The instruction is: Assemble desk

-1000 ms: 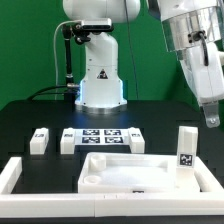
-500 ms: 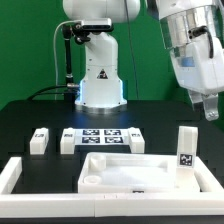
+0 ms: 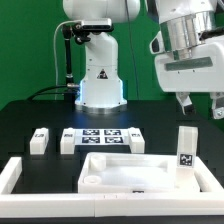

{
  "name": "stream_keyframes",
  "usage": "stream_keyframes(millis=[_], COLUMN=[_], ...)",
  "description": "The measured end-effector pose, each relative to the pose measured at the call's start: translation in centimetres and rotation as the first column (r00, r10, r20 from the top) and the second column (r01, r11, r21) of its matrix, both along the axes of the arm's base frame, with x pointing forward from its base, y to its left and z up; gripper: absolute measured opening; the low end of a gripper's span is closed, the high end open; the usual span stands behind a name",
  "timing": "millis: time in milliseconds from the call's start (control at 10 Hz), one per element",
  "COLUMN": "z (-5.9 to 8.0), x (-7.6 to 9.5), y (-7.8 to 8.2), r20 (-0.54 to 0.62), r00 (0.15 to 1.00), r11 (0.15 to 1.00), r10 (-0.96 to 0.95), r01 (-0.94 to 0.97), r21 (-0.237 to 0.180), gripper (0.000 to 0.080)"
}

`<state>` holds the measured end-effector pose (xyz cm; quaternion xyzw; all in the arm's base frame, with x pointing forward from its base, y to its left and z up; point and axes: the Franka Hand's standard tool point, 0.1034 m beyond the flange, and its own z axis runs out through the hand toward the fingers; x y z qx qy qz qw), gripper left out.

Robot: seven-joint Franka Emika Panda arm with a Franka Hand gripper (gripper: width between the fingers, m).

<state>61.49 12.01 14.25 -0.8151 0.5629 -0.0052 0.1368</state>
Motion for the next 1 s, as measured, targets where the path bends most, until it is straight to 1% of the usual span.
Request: stream_keyframes(millis=[100,200,300,400,500,800,900,1000], z=[-0.9,-1.9,-2.8,-3.4,-4.0,-4.0,-4.4,-6.0], x=[-0.6,-1.7,-3.4,-5.3,-6.5,-6.4,-6.8,-8.9], y=[0.8,1.6,1.2,0.2,0.0,-0.1,-0.4,-1.5], r20=[0.002,0.017,0.037,0.042,0.031,0.055,0.055,0.026], r00=[0.997,0.984,0.954,0.922,0.882,0.757,0.688,0.595], r11=[0.997,0.984,0.954,0.923,0.881,0.757,0.687,0.592], r10=[0.071,0.175,0.299,0.384,0.470,0.651,0.724,0.803], r01=[-0.071,-0.175,-0.297,-0.382,-0.467,-0.642,-0.713,-0.794], r21=[-0.011,-0.030,-0.050,-0.052,-0.074,-0.123,-0.140,-0.136], gripper=[0.0649,0.0649,0.0649,0.0649,0.0649,0.0649,0.0649,0.0649])
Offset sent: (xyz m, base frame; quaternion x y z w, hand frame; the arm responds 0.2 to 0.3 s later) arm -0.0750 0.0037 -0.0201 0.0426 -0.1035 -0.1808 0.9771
